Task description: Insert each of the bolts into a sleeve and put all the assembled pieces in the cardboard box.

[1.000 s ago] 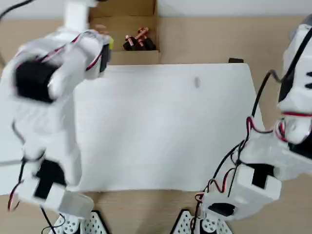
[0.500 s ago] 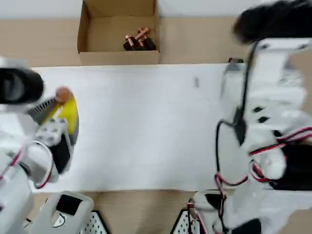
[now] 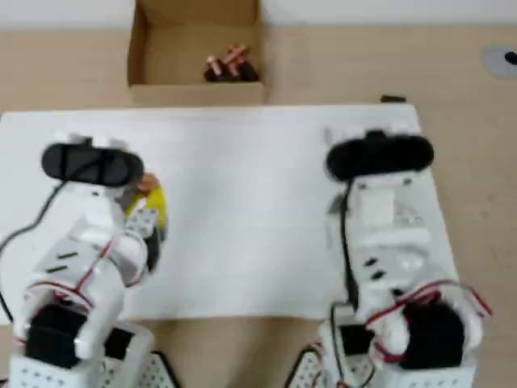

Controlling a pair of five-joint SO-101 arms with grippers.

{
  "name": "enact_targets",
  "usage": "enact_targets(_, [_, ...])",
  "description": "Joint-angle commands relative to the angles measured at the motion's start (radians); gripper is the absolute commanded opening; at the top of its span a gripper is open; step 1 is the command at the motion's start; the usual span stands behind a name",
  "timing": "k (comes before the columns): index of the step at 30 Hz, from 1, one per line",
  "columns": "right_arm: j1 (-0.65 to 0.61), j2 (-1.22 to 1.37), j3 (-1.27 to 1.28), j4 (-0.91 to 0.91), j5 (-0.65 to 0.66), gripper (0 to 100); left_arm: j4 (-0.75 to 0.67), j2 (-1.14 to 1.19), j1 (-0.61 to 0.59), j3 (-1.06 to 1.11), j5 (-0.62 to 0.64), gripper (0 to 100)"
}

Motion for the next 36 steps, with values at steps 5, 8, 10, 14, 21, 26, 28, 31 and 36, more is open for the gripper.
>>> enact_targets(5, [-0.010,-0.335,0.344,-0.199,0.009,1.0,-0.089,-0.305,-0.012,0.261,0.003,1])
enact_targets(8, [-0.010,-0.483,0.509,-0.293,0.008,1.0,-0.095,-0.418,-0.012,0.327,0.003,1])
enact_targets(10, [-0.010,-0.590,0.607,-0.350,0.003,1.0,-0.095,-0.400,-0.014,0.334,0.003,1])
enact_targets(14, [-0.010,-0.645,0.722,-0.405,0.003,1.0,-0.089,-0.392,-0.014,0.345,0.005,1])
enact_targets(21, [-0.007,-0.630,0.835,-0.434,0.003,1.0,-0.095,-0.390,-0.014,0.514,0.005,1])
enact_targets(26, [-0.002,-0.630,0.849,-0.430,0.002,1.0,-0.094,-0.390,-0.014,0.631,0.005,1])
enact_targets(28, [-0.001,-0.630,0.862,-0.428,0.002,1.0,-0.095,-0.390,-0.014,0.661,0.005,1])
enact_targets(31, [-0.002,-0.630,0.918,-0.428,0.002,1.0,-0.095,-0.390,-0.014,0.689,0.008,1])
enact_targets(36, [-0.002,-0.630,1.010,-0.436,0.002,1.0,-0.095,-0.390,-0.014,0.724,0.009,1])
